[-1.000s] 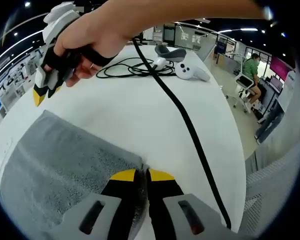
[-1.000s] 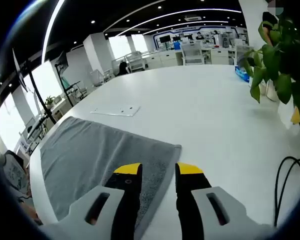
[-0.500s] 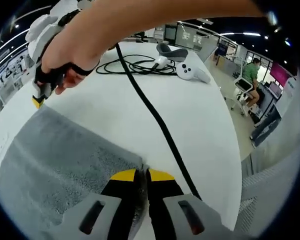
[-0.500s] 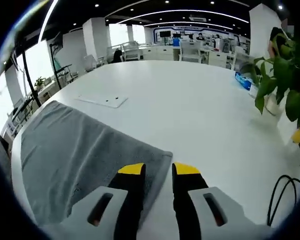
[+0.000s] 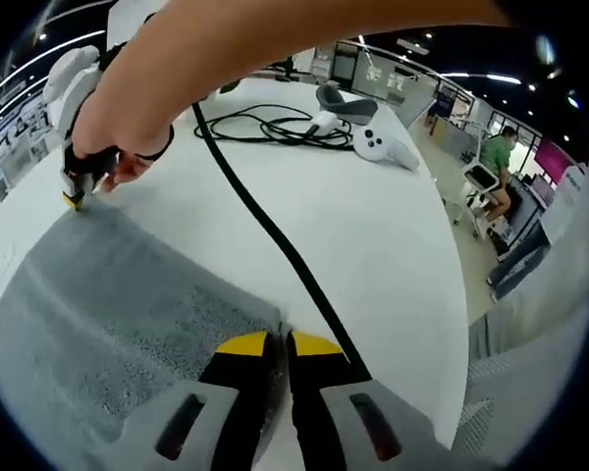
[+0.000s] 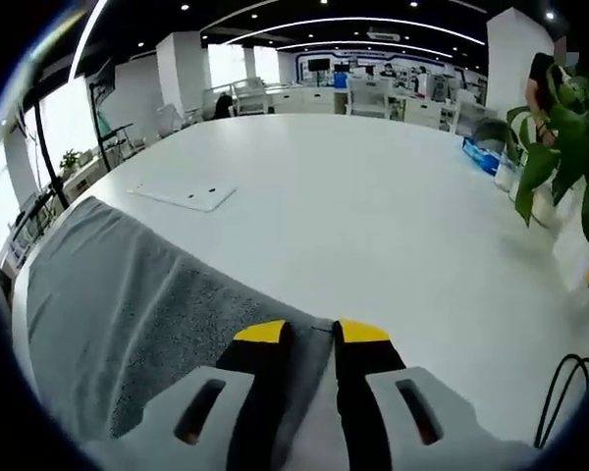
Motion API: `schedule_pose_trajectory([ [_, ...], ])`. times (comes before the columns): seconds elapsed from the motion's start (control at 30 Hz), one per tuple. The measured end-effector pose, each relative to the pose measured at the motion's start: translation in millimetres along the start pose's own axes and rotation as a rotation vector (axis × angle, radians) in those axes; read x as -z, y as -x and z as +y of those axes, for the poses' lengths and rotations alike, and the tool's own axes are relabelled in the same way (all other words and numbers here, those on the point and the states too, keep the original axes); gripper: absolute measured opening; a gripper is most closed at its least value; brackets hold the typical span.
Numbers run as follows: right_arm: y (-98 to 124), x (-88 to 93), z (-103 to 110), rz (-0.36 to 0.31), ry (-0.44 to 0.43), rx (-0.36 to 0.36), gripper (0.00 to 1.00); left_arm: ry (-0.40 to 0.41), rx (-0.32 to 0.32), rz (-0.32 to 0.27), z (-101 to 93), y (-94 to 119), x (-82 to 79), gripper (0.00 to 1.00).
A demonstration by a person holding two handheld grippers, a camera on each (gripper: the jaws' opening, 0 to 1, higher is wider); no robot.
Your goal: Fold the towel on the table until its edges align and the towel forms a compact rectangular stack.
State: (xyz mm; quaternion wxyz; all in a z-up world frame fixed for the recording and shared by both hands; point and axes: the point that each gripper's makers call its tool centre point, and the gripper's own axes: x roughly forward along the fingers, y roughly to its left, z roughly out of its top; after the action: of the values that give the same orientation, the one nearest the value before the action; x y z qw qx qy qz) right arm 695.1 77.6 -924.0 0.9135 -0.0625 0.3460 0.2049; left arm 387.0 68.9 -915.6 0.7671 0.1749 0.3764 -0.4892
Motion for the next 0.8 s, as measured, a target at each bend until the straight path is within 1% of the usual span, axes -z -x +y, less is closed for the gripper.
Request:
schedule_pose_trajectory([
  [0.17, 1.0, 0.6, 3.6, -0.005, 0.027, -0.010, 0.10, -0.011, 0.006, -0.001, -0.2, -0.7, -0.4, 0.07],
  [0.2, 0.6, -0.3, 11.1, -0.016, 0.052, -0.055, 0.04, -0.015, 0.005, 0.000, -0.2, -0.7, -0.4, 0.07],
  [0.23, 0.1, 1.6, 9.5, -0.010, 0.040, -0.033, 0.04, -0.017, 0.004, 0.001, -0.5, -0.5, -0.1, 0.07],
  [0.27, 4.0, 3.9, 14.3, -0.014, 0.071, -0.032, 0.04, -0.019, 0.002, 0.001, -0.5, -0.6, -0.1, 0.07],
  [0.33, 1.3, 2.7, 14.3, -0.017, 0.066, -0.032, 0.04, -0.028, -0.005, 0.000, -0.6, -0.8, -0.2, 0.07],
  [0.53, -0.2, 0.4, 13.2, -0.035, 0.073, -0.051, 0.02, -0.052, -0.040, -0.012, -1.2, -0.8, 0.7, 0.07],
  [0.6, -1.4, -0.8, 13.3, -0.038, 0.087, -0.056, 0.02, -0.061, -0.054, -0.016, -1.5, -0.6, 1.0, 0.07],
  [0.63, -0.9, -0.9, 12.9, -0.034, 0.109, -0.057, 0.02, -0.072, -0.066, -0.016, -1.6, -0.7, 1.0, 0.07],
  [0.8, -1.1, -2.7, 10.3, -0.033, 0.106, -0.062, 0.02, -0.077, -0.088, -0.029, 0.8, -0.9, 2.0, 0.06],
])
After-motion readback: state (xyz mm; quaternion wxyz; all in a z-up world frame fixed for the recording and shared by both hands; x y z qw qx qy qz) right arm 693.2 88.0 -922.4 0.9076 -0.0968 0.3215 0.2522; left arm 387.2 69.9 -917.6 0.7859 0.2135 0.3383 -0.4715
